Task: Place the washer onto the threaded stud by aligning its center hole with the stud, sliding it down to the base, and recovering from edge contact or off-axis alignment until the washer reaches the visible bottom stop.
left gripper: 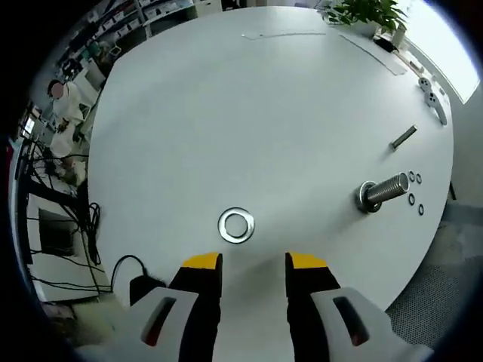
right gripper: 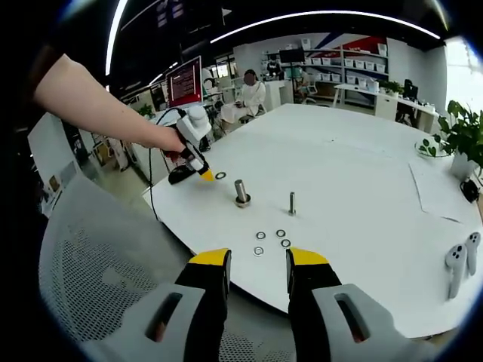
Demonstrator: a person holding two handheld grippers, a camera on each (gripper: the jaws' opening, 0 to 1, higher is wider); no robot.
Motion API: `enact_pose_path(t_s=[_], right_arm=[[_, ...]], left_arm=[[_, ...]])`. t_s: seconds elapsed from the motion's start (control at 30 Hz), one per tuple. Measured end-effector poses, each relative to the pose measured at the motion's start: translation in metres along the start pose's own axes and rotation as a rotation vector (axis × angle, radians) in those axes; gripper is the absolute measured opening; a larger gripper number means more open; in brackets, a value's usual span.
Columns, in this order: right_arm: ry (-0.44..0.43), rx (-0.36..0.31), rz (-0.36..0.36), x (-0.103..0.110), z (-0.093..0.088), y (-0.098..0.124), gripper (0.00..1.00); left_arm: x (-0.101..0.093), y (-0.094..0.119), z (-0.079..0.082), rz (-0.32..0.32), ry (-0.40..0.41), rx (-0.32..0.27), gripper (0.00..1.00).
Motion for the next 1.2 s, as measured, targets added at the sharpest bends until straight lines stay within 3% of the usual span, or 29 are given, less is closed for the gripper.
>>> enact_pose_path(t_s=[0.23,0.47,0.8,0.93,1.0,1.2], right_arm=[[0.001,0.006,-0.003,-0.001,-0.001,0.000,0.32],[0.000,0.009,-0.006,-0.001,-0.001,0.000,0.32],[-0.001,0.015,-0.010,-0.003,-0.001,0.000,0.32],[0.001,0.017,-0.010,-0.003,-0.002,-0.001,0.32],[0.002,0.018,-0.010,-0.003,-0.002,-0.001,0.32],[0.002,0.017,-0.010,-0.004,-0.002,0.000,0.32]], left_arm=[[0.007,-0.009,0.009,0.011,0.036,-0.010,0.32],[0.010,-0.017,0.016,0.035,-0.008,-0.013,0.32],[0.015,-0.025,0.015,0.012,0.019,0.004,0.31],[0.014,-0.026,0.017,0.009,0.020,0.000,0.29],[0.010,-0.027,0.018,-0.023,0.043,0.003,0.25],[0.008,-0.027,0.019,-0.015,0.024,0.004,0.21]])
Point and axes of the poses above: the point that each gripper's makers call its tool centre point, and the gripper's own axes: y roughly backward along the fingers, x roughly to its left, z roughly out of its top, the point moved 3 cm from there along y, roughly backward along the fingers, and after that the axes turned 2 degrees about -z, right-handed, at the moved point
